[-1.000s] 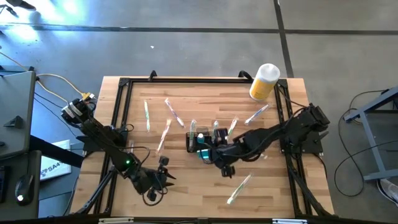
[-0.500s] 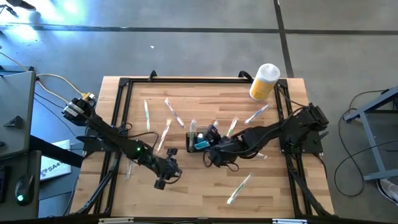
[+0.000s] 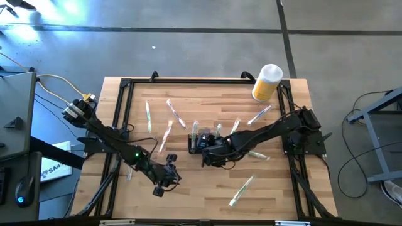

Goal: Pick & Place toothbrushing station
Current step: Put the blue mouthwash into the black mesh organizer

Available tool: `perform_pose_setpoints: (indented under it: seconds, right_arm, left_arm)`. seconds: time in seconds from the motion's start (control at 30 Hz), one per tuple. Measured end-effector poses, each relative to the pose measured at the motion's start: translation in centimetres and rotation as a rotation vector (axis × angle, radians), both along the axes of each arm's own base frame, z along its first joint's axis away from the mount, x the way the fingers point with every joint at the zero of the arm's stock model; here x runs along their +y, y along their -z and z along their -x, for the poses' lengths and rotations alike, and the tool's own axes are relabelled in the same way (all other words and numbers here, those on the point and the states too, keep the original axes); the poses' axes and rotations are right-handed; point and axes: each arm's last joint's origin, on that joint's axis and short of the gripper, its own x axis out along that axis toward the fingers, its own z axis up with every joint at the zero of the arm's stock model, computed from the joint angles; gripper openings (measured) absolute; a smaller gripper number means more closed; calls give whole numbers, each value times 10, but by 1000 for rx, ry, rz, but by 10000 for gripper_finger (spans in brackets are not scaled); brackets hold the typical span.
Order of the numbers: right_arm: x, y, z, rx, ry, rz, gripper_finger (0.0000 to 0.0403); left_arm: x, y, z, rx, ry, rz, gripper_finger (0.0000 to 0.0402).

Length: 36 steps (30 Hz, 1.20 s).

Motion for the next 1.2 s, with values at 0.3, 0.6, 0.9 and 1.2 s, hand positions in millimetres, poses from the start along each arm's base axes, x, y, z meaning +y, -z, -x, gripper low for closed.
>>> perform_pose_setpoints:
  seconds: [0.3, 0.6, 0.9, 1.2]
  right_arm:
    - [0, 0, 1, 34, -49, 24, 86]
    - [0, 0, 2, 70, -89, 50, 86]
    - [-6, 17, -8, 126, -117, 138, 86]
    - [-7, 15, -12, 120, -170, 137, 86]
  left_arm:
    - [1, 0, -1, 3, -51, 25, 106]
    - [1, -1, -1, -7, -57, 32, 106]
    - [0, -2, -2, -19, -55, 38, 106]
    - [0, -2, -2, -26, -40, 19, 106]
